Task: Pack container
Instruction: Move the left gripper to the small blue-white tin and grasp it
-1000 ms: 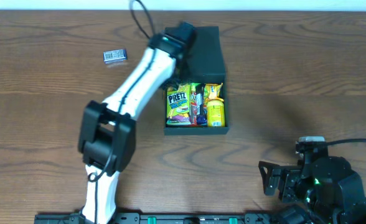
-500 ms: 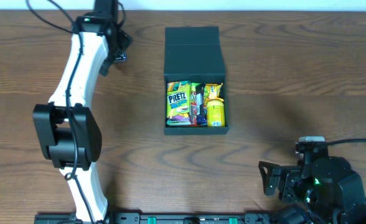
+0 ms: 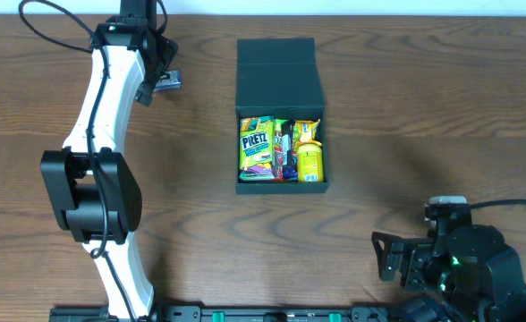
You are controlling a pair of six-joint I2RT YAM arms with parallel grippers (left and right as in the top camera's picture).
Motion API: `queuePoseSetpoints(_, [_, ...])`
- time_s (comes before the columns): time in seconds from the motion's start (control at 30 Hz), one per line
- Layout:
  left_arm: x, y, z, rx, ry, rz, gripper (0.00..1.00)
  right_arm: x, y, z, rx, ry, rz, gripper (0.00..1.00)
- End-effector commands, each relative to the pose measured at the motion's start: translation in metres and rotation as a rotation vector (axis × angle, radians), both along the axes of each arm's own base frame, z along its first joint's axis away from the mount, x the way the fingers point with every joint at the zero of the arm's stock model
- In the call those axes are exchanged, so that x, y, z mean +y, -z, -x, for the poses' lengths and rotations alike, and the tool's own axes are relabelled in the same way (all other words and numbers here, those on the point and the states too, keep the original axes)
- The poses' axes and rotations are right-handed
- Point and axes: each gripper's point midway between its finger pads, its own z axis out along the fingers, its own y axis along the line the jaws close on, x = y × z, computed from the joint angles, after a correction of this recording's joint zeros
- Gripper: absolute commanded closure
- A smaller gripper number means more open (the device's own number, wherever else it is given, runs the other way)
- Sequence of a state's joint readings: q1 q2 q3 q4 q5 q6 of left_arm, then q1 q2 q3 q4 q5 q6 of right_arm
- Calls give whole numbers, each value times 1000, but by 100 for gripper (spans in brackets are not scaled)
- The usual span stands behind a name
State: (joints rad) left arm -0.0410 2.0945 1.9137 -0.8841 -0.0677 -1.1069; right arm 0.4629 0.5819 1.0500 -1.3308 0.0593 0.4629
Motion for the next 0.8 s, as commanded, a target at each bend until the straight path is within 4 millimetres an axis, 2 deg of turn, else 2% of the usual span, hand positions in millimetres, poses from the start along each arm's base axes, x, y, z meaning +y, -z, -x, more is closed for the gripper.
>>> queuePoseSetpoints(0.0, [-6,-6,-6,-35,-68,72,4,-1,-3,0,-12,-2,5,1])
queuePoseSetpoints(0.2, [-6,14,-12,-20,-156,118,4,-1,-3,0,-12,-2,5,1])
queuePoseSetpoints(0.53, [-13,41,-53,-22,-194,181,3,-1,-3,0,-12,-2,5,1])
queuePoseSetpoints(0.63, [-10,57,-58,24,-227,204,4,-1,-3,0,-12,-2,5,1])
queuePoseSetpoints(0.77, [-3,92,-58,107,-284,290,3,-1,-3,0,-12,-2,5,1])
